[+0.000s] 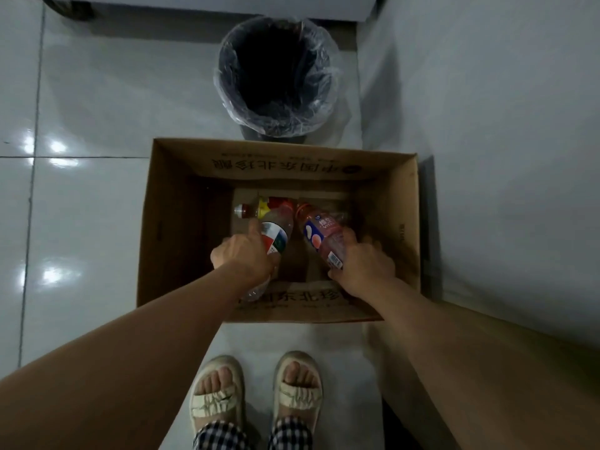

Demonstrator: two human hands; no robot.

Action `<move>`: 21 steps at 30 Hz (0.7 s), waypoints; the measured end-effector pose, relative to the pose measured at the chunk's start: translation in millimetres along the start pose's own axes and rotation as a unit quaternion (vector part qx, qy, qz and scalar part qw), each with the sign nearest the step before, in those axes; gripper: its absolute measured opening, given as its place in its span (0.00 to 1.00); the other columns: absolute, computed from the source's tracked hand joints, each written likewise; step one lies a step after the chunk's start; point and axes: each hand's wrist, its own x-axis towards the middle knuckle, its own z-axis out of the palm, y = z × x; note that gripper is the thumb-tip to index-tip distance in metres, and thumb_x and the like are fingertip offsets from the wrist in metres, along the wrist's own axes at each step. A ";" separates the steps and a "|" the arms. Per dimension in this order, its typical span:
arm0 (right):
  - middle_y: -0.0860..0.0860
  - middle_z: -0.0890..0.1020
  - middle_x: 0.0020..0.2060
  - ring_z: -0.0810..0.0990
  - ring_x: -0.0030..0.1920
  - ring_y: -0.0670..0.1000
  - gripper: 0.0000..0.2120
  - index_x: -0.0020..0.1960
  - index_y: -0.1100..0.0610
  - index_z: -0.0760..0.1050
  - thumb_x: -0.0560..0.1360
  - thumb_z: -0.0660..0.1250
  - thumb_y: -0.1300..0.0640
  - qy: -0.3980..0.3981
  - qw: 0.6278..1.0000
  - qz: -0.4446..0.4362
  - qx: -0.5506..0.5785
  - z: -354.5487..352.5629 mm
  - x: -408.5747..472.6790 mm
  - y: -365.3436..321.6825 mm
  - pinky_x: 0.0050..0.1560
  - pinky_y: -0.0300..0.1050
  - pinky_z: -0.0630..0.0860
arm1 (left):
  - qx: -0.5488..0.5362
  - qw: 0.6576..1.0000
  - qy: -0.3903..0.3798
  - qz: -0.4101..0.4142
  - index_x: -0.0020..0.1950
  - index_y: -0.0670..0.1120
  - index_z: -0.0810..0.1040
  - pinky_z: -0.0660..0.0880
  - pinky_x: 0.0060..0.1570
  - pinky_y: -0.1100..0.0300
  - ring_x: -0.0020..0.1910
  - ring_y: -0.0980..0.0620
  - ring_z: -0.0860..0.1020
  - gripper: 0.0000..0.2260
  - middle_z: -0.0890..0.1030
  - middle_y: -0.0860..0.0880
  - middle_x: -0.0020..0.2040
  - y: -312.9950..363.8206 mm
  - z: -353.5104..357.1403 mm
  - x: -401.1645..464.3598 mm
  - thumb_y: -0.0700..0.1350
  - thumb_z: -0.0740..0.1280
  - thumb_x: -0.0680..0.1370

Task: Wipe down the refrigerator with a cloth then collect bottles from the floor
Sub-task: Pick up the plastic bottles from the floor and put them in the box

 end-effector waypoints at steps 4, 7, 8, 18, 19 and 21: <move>0.57 0.67 0.65 0.67 0.65 0.58 0.37 0.73 0.51 0.54 0.72 0.70 0.45 -0.010 1.000 -0.018 0.002 -2.4 -10.7 1.4 0.57 0.52 0.73 | 0.010 1.000 0.010 -0.006 0.71 0.51 0.56 0.70 0.48 0.52 0.57 0.42 0.75 0.28 0.76 0.43 0.58 9.9 -6.0 -3.2 0.54 0.65 0.75; 0.57 0.65 0.66 0.65 0.65 0.58 0.36 0.73 0.52 0.55 0.72 0.69 0.46 -0.006 0.999 -0.037 -0.033 -21.1 -25.4 -4.1 0.60 0.53 0.70 | 0.047 0.999 0.002 0.025 0.71 0.50 0.58 0.70 0.50 0.50 0.60 0.42 0.73 0.28 0.74 0.43 0.61 17.3 -25.6 -15.2 0.54 0.66 0.75; 0.57 0.65 0.66 0.64 0.66 0.58 0.36 0.74 0.52 0.55 0.72 0.69 0.47 -0.006 0.998 -0.048 -0.046 -28.9 -31.8 -6.0 0.62 0.53 0.69 | 0.058 0.998 0.002 0.040 0.71 0.50 0.60 0.71 0.51 0.50 0.61 0.43 0.72 0.28 0.73 0.43 0.62 18.5 -34.7 -20.8 0.53 0.67 0.75; 0.56 0.64 0.69 0.62 0.68 0.58 0.34 0.74 0.54 0.57 0.74 0.69 0.51 -0.041 0.984 -0.149 -0.091 -147.3 -126.7 -37.8 0.67 0.53 0.67 | 0.108 0.987 0.041 0.114 0.67 0.49 0.65 0.73 0.54 0.50 0.61 0.44 0.70 0.21 0.72 0.45 0.62 33.0 -169.8 -116.5 0.49 0.65 0.75; 0.55 0.65 0.68 0.63 0.68 0.58 0.33 0.73 0.54 0.58 0.74 0.69 0.51 -0.034 0.982 -0.157 -0.095 -163.5 -140.1 -42.1 0.67 0.53 0.67 | 0.110 0.986 0.045 0.117 0.66 0.50 0.65 0.72 0.53 0.50 0.62 0.45 0.70 0.21 0.71 0.45 0.62 33.3 -186.7 -131.1 0.49 0.65 0.75; 0.56 0.66 0.67 0.64 0.68 0.58 0.31 0.72 0.53 0.60 0.74 0.69 0.52 -0.016 0.977 -0.181 -0.109 -196.7 -168.8 -52.3 0.67 0.54 0.67 | 0.111 0.984 0.054 0.127 0.66 0.50 0.66 0.71 0.54 0.51 0.62 0.45 0.70 0.21 0.71 0.46 0.62 34.1 -220.3 -161.3 0.50 0.66 0.74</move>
